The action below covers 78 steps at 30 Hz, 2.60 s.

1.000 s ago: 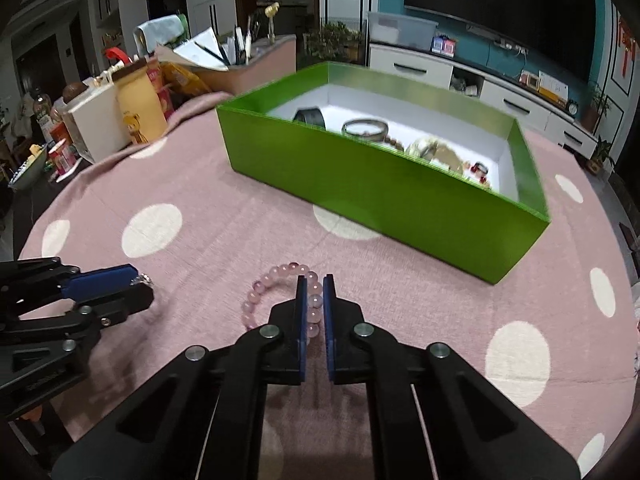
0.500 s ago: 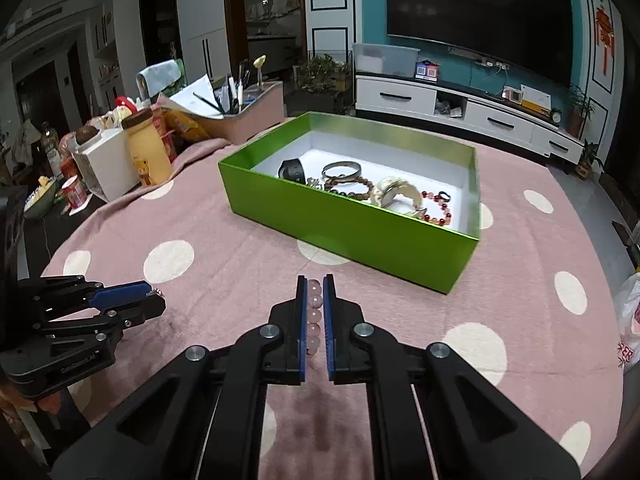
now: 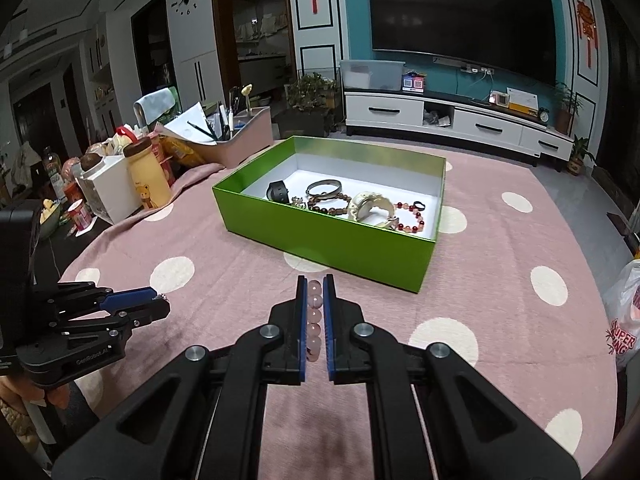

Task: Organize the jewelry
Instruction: 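Lift the ring and pink bracelet and carry them over the green box, then lower the ring and pink bracelet into the box with both tools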

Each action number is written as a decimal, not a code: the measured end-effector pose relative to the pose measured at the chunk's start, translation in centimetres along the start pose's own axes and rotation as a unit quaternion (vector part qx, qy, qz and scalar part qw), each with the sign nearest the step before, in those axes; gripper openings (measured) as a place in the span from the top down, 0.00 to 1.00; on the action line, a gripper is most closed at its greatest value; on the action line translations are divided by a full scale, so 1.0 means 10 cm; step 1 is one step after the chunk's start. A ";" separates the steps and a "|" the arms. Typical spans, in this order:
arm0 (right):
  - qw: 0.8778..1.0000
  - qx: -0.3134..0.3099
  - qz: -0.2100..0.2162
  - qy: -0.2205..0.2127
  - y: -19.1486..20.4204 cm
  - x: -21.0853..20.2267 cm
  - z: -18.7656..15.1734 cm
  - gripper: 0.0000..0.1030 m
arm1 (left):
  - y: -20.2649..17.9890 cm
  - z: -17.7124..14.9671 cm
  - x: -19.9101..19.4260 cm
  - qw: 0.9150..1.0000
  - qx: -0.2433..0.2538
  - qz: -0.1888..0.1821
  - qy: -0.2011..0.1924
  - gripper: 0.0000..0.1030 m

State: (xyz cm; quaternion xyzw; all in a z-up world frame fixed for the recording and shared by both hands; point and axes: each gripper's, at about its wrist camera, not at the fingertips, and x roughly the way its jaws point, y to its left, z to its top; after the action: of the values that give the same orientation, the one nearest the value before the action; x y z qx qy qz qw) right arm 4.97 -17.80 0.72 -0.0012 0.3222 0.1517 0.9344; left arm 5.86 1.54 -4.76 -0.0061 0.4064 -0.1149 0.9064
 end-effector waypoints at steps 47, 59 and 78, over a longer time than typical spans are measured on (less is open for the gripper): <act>0.999 0.014 -0.018 -0.042 -0.48 0.11 0.46 0.93 | -0.32 0.95 0.23 0.997 0.068 0.004 -0.048 0.80; 0.998 0.005 -0.027 -0.063 -0.57 0.19 0.72 0.93 | -0.37 1.24 0.39 0.995 0.082 0.004 -0.057 0.80; 0.998 -0.002 -0.024 -0.064 -0.66 0.52 1.05 0.93 | -0.39 1.80 0.71 0.994 0.085 0.008 -0.066 0.80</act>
State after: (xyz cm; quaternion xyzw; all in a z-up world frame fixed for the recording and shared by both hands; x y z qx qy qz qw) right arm 17.00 -21.64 5.27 -0.0007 0.2615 0.1292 0.9565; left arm 22.96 -5.29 2.48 0.0667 0.3342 -0.1411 0.9295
